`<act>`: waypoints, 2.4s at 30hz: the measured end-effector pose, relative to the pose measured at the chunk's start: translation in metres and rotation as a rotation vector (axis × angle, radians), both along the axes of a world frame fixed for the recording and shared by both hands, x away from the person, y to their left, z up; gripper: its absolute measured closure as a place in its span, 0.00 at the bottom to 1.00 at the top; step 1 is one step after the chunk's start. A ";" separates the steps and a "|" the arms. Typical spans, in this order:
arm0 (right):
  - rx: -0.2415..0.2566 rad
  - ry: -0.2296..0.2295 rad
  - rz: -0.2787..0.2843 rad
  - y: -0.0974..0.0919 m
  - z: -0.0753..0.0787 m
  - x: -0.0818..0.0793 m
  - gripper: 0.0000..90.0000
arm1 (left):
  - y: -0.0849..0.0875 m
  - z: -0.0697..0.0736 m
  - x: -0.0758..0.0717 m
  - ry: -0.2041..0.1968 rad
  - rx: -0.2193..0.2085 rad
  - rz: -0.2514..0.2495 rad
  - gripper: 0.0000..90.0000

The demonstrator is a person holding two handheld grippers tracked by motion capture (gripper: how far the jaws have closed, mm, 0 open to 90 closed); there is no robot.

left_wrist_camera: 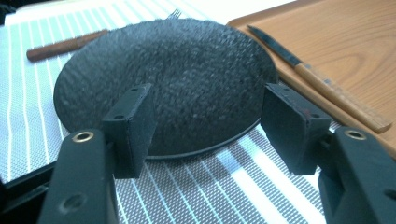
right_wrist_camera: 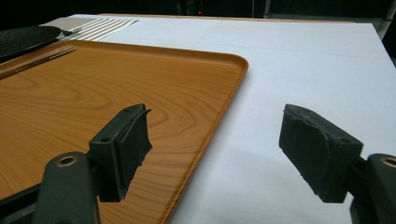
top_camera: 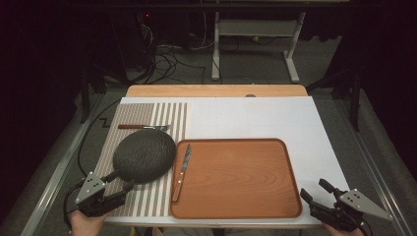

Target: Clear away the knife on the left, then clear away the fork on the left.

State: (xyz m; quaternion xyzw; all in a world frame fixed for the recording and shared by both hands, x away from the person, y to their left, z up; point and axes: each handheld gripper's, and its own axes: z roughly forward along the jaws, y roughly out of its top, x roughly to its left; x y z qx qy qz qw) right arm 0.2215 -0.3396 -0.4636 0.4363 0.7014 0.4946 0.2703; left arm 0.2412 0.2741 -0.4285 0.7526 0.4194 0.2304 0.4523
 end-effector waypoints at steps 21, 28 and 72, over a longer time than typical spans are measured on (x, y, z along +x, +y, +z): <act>0.015 -0.009 -0.074 -0.007 0.000 -0.004 0.27 | 0.017 -0.029 -0.008 0.026 -0.010 0.057 0.37; 0.005 -0.010 -0.051 -0.004 0.000 -0.002 0.27 | 0.017 -0.028 -0.009 0.036 -0.022 0.065 0.37; 0.026 -0.012 -0.020 -0.004 0.001 -0.006 0.27 | -0.016 0.007 0.036 -0.010 -0.065 -0.011 0.37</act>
